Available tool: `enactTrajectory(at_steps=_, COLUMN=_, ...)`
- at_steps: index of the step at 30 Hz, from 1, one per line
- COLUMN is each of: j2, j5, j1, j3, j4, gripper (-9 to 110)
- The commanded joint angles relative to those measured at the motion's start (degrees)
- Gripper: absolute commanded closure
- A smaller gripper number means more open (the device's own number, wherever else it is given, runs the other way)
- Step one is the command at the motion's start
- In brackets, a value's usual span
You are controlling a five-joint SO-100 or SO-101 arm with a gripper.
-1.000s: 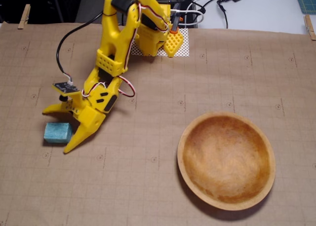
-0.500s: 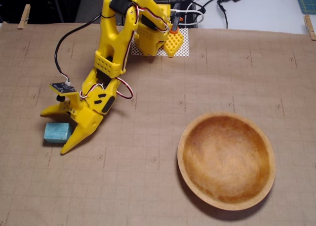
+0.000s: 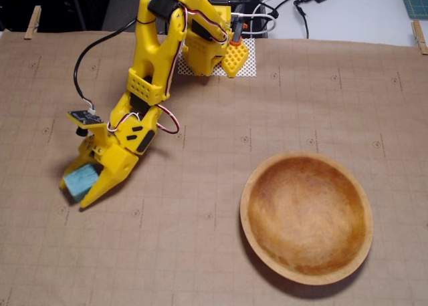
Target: Grasp a blue block and put it in the bowl.
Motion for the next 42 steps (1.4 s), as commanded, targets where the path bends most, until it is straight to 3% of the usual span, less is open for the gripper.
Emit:
enactTrajectory(at_steps=1, j2=1.41, j5=-0.35, j1=0.00, j3=-1.49, j4=-0.26, gripper=91)
enactTrajectory(at_steps=11, j2=2.11, j5=-0.44, j1=-0.53, j3=-1.49, j4=-0.35, gripper=105)
enactTrajectory(at_steps=21, j2=22.59, j5=-0.62, j1=-4.83, j3=12.57, j4=0.35, gripper=105)
enactTrajectory(at_steps=34, j2=61.17, j5=-0.44, j1=-21.62, j3=37.18, j4=0.53, gripper=105)
enactTrajectory(at_steps=42, j2=71.02, j5=-0.53, j1=-33.31, j3=44.91, j4=0.53, gripper=105)
